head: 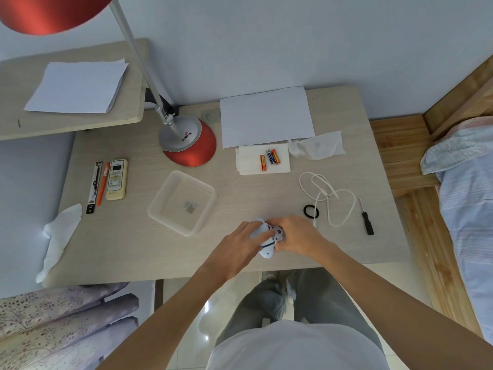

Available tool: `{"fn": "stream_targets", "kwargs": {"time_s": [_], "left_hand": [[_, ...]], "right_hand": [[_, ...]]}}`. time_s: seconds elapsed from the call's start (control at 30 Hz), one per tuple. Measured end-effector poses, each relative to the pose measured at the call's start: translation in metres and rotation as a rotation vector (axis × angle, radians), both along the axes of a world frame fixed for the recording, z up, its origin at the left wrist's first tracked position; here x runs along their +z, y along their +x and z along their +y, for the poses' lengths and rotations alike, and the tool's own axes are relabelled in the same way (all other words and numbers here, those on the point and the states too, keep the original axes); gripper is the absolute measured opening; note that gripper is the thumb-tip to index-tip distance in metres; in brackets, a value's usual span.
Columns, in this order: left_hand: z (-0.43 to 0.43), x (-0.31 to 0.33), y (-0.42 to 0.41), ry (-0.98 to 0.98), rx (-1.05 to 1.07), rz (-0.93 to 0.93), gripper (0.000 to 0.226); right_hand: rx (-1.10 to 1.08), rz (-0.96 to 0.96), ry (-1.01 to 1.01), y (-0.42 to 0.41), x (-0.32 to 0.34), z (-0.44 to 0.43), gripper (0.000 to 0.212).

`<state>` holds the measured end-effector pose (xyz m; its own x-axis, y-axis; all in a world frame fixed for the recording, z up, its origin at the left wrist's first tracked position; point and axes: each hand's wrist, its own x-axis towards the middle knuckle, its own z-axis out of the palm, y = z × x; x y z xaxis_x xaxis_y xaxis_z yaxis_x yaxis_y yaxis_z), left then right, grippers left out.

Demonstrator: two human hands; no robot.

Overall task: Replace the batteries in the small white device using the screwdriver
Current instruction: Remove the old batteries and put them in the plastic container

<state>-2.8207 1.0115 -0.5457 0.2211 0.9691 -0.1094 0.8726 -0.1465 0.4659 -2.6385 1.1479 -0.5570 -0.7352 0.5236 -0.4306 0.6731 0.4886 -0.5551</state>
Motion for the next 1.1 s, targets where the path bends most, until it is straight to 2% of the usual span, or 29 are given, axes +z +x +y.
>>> {"fn": "stream_targets", "kwargs": {"time_s": [0.2, 0.47, 0.73, 0.83, 1.0, 1.1], "left_hand": [[-0.022, -0.004, -0.009, 0.043, 0.083, -0.012, 0.082], [-0.085, -0.024, -0.060, -0.103, 0.185, 0.120, 0.087], [-0.085, -0.036, -0.068, -0.187, 0.162, 0.225, 0.099], [-0.079, -0.037, -0.068, -0.160, 0.137, 0.269, 0.094], [-0.063, -0.029, -0.057, -0.011, 0.117, 0.245, 0.048], [-0.044, -0.015, -0.043, 0.052, 0.090, 0.189, 0.043]], "right_hand": [[-0.018, 0.032, -0.006, 0.002, -0.002, -0.002, 0.056], [-0.025, 0.064, -0.027, 0.005, -0.001, -0.002, 0.064], [-0.028, 0.052, -0.027, 0.006, -0.001, -0.002, 0.067], [-0.026, 0.052, -0.022, 0.007, -0.001, -0.002, 0.067], [-0.028, 0.051, -0.025, 0.007, -0.004, -0.002, 0.068], [-0.031, 0.061, -0.017, 0.009, -0.005, -0.002, 0.067]]}}
